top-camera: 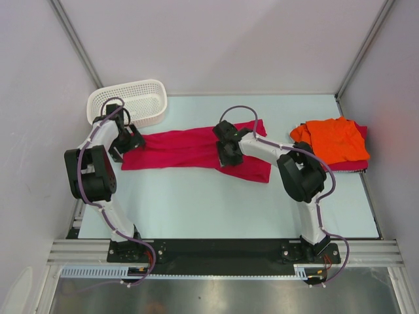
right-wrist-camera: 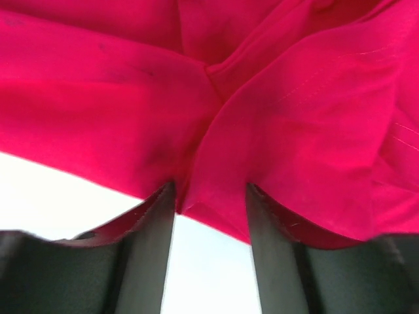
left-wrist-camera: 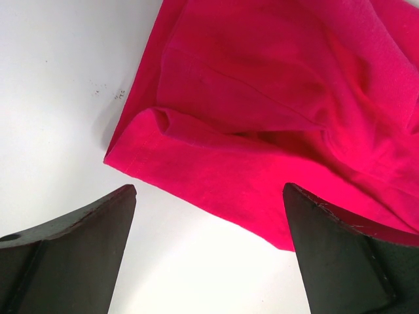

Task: Fold and stack the t-shirts
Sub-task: Fold the other side of the tshirt into a rectangle

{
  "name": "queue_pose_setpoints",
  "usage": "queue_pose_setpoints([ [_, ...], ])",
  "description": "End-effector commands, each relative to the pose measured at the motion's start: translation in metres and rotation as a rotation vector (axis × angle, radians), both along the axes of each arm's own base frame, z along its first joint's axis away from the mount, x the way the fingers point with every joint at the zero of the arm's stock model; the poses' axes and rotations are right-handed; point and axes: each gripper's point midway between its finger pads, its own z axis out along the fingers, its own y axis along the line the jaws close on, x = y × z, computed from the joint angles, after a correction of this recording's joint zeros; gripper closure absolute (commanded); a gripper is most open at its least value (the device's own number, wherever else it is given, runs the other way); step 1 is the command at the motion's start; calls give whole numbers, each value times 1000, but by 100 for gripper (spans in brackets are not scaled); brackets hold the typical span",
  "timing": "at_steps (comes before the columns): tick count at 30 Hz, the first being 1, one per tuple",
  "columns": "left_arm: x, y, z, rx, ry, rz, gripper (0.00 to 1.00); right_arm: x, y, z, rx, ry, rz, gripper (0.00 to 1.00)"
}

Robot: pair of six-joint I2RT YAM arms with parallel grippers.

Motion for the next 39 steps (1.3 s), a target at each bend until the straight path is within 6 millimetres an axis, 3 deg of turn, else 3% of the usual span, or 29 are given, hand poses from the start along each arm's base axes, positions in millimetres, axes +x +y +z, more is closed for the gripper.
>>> queue_pose_setpoints([
  [1, 4, 1, 8, 25, -16, -25, 0, 8, 6, 7, 36, -7, -14, 60],
  [2, 4, 2, 9, 25, -16, -23, 0, 9, 7, 9, 39, -12, -14, 75],
  [3, 5, 2, 9, 25, -18, -23, 0, 10, 7, 13, 44, -20, -16, 81],
  [6, 4, 1, 7, 23, -12, -25, 0, 10, 5, 19, 38, -23, -15, 93],
  [12, 2, 1, 3, 23, -4, -23, 0, 7, -1, 51, 39, -56, -15, 94],
  [17, 2, 0, 0, 17, -1, -22, 0, 13, -27, 69, -49, -123, -51, 93],
  [23, 3, -2, 2, 19, -8, -31, 0, 30, -70, 59, -202, -156, -144, 94],
  [27, 2, -2, 4, 23, -8, -36, 0, 44, -100, 40, -352, -162, -193, 96],
  [31, 2, -2, 7, 26, -14, -37, 0, 57, -119, 31, -454, -173, -229, 100],
  [33, 3, -3, 8, 26, -17, -35, 0, 63, -126, 28, -489, -179, -237, 100],
  [39, 1, -2, 8, 33, -10, -39, 0, 86, -131, 44, -494, -236, -265, 100],
])
